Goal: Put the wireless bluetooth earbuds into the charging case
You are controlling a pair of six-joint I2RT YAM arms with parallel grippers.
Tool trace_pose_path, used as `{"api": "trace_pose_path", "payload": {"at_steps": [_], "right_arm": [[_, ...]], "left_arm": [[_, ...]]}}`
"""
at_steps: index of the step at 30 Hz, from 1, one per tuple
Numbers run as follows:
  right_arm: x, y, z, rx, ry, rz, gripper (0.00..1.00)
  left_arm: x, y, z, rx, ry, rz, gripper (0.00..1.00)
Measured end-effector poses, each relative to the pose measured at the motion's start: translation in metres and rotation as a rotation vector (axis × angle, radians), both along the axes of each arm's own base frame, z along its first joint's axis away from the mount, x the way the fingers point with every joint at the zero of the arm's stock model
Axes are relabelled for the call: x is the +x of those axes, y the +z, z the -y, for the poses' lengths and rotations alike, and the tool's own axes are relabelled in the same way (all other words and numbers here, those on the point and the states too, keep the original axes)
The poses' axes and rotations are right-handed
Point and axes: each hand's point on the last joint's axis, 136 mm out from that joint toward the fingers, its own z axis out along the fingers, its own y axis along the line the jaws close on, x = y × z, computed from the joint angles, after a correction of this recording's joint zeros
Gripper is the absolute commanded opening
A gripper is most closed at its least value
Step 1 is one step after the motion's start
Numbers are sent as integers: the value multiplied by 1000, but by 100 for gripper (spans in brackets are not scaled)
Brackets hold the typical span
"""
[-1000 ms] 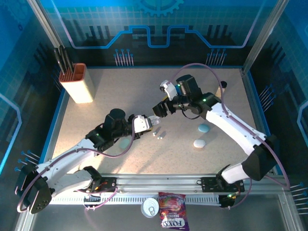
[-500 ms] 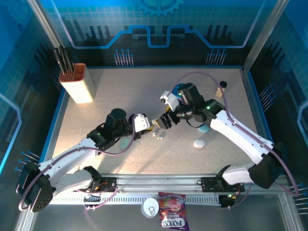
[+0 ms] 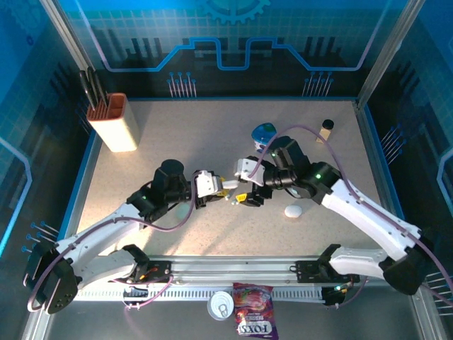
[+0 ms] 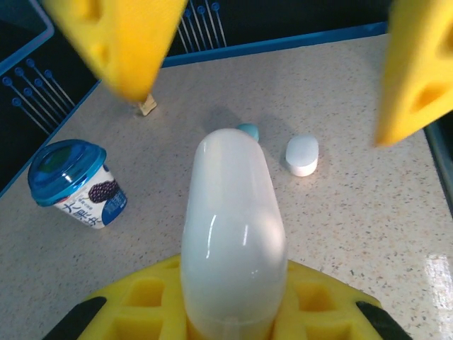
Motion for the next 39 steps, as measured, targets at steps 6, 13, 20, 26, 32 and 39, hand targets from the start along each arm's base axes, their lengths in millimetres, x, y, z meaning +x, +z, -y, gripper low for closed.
{"api": "trace_pose_path", "payload": {"at_steps": [6, 13, 20, 26, 32, 39], "right_arm": [[13, -10, -12, -70, 67, 50, 61], [1, -12, -14, -76, 128, 21, 19], [-3, -15, -12, -75, 124, 13, 12], [13, -22, -7, -10, 11, -27, 13], [72, -54, 38, 115, -384, -240, 11], [122, -112, 71, 218, -808, -576, 11]], "left_arm": [[-5, 6, 1, -16, -30, 12, 12], [-2, 4, -1, -16, -19, 2, 12], [-5, 2, 0, -22, -28, -31, 52], [1, 0, -3, -18, 19, -48, 99], [6, -2, -16, 8, 125, -90, 99], [18, -19, -40, 110, 303, -206, 99]]}}
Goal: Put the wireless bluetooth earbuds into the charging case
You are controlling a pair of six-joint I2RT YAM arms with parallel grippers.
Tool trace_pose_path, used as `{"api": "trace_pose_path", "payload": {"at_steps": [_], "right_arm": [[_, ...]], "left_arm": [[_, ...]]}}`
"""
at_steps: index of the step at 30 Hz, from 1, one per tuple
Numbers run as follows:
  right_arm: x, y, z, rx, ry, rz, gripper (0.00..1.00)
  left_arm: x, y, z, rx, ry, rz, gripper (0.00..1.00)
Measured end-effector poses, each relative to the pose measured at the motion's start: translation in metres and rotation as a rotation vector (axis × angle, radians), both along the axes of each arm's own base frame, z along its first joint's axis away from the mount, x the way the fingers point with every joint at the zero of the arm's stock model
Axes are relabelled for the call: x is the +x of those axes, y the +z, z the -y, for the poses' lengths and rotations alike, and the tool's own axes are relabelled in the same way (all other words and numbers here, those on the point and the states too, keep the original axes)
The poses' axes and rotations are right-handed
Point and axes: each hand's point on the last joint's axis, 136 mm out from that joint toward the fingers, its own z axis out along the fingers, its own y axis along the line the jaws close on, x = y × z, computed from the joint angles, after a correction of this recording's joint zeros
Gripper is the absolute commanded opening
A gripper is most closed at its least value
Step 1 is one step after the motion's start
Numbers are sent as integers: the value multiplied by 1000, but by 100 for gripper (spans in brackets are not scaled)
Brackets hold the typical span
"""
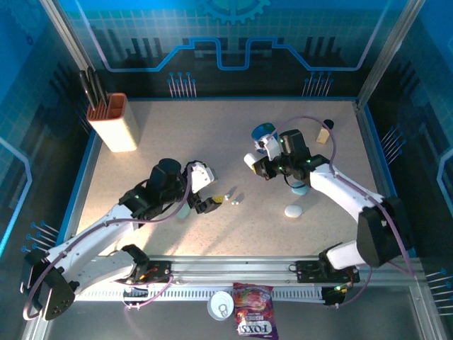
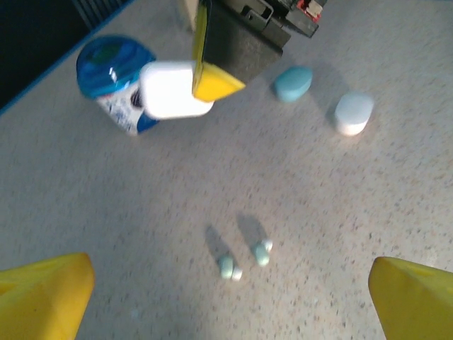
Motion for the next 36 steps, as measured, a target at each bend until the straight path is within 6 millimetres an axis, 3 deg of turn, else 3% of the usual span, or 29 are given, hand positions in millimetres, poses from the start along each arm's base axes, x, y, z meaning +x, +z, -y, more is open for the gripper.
{"api": "trace_pose_path", "payload": {"at_steps": [4, 8, 14, 20, 29, 34, 36], "right_arm": [[9, -44, 21, 39, -180, -172, 15], [12, -67, 34, 70, -290, -260, 18], [18, -82, 53, 93, -395, -304, 47], [23, -71, 58, 95, -397, -241, 64], [28, -7, 63, 105, -353, -18, 69], [29, -5, 66, 85, -354, 5, 70], [29, -5, 66, 79, -354, 10, 70]], "left_arm": [[6, -29, -16, 120, 78, -105, 99], [12, -64, -31, 262, 141, -225, 99], [10, -106, -50, 423, 207, -368, 99], [9, -134, -62, 550, 262, -510, 99], [5, -174, -81, 775, 381, -760, 99], [-9, -179, -91, 831, 409, -840, 88], [-13, -178, -94, 839, 419, -856, 80]]}}
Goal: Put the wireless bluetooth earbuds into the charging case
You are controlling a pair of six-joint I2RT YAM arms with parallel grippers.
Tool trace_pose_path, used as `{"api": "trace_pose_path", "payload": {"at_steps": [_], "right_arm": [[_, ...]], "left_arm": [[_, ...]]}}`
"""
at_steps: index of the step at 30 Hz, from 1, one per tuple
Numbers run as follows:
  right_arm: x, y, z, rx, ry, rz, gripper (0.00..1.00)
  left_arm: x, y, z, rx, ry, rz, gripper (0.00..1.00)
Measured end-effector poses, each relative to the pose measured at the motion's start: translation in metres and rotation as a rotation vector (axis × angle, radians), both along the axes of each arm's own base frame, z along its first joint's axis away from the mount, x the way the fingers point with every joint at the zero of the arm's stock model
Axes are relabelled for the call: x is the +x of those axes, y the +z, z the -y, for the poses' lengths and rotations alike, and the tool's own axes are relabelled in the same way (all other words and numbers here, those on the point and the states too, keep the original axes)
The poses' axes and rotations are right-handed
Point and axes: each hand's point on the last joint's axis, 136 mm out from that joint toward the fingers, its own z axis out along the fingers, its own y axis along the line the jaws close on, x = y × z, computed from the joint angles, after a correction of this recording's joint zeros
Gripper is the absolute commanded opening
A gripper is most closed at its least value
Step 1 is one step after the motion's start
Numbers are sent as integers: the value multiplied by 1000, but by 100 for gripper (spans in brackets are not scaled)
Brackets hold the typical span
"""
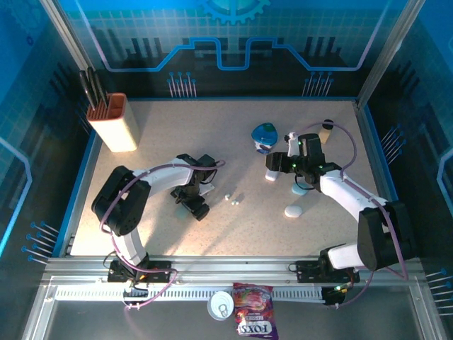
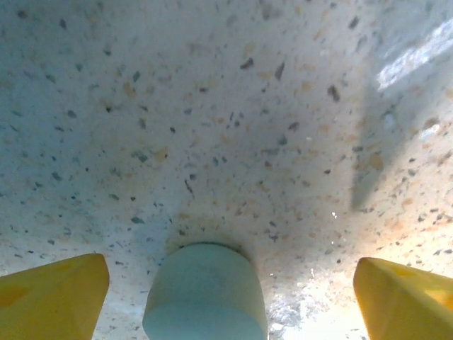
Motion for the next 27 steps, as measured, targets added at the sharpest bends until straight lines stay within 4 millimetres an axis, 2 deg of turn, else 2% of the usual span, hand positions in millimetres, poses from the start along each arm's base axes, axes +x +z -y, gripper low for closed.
{"api": "trace_pose_path", "payload": {"at_steps": [2, 10, 12, 15, 18, 23, 27], "right_arm": [[-1, -2, 0, -3, 0, -3, 70], [-2, -6, 0, -4, 2, -15, 70], [-2, -7, 0, -3, 2, -17, 70], [-2, -7, 0, -4, 2, -17, 69], [-2, -7, 0, -4, 2, -17, 70], [-2, -6, -1, -1, 8, -12, 70], [-1, 8, -10, 2, 61, 57, 72]], "left_arm": [[-2, 0, -2, 5, 15, -11, 70], [-5, -2, -8, 23, 49, -32, 60], [-5, -4, -9, 30, 54, -36, 52], [-5, -7, -11, 48, 67, -40, 47], [-5, -8, -12, 56, 67, -45, 38], [-4, -7, -12, 61, 80, -37, 37], [11, -1, -15, 62, 146, 19, 36]]}}
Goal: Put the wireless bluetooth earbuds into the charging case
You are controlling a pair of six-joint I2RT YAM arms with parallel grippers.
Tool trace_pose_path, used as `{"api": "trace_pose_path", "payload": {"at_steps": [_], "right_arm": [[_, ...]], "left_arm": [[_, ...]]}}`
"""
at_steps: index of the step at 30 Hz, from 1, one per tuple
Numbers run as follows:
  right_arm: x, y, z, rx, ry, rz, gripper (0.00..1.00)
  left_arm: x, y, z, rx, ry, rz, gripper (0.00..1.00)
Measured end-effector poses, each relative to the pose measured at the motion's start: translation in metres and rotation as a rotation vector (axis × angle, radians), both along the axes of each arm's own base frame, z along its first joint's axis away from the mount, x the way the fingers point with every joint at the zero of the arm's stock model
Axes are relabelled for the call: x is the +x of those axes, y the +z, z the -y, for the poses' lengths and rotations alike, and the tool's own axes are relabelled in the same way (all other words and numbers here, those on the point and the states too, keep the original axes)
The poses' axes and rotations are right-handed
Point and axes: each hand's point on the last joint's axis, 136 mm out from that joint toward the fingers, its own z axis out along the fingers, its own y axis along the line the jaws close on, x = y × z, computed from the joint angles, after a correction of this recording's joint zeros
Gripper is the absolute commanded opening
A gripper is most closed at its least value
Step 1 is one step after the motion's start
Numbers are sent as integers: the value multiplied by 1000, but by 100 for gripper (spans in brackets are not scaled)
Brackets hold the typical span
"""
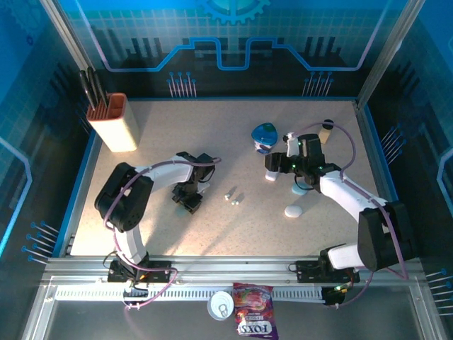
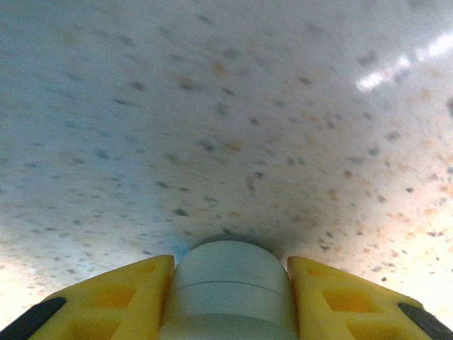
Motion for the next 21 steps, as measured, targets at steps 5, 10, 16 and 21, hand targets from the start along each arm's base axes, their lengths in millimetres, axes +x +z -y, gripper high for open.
{"api": "trace_pose_path", "payload": {"at_steps": [5, 10, 16, 21], "right_arm": [[-9, 30, -36, -2, 156, 185, 75], [-22, 55, -75, 60, 310, 340, 83], [-36, 75, -117, 170, 482, 478, 87], [-45, 67, -146, 223, 574, 519, 87]], "left_arm": [[39, 31, 2, -76, 178, 184, 33], [78, 73, 19, -307, 423, 393, 32], [108, 107, 40, -711, 799, 538, 31], [124, 115, 55, -950, 1086, 500, 29]]}}
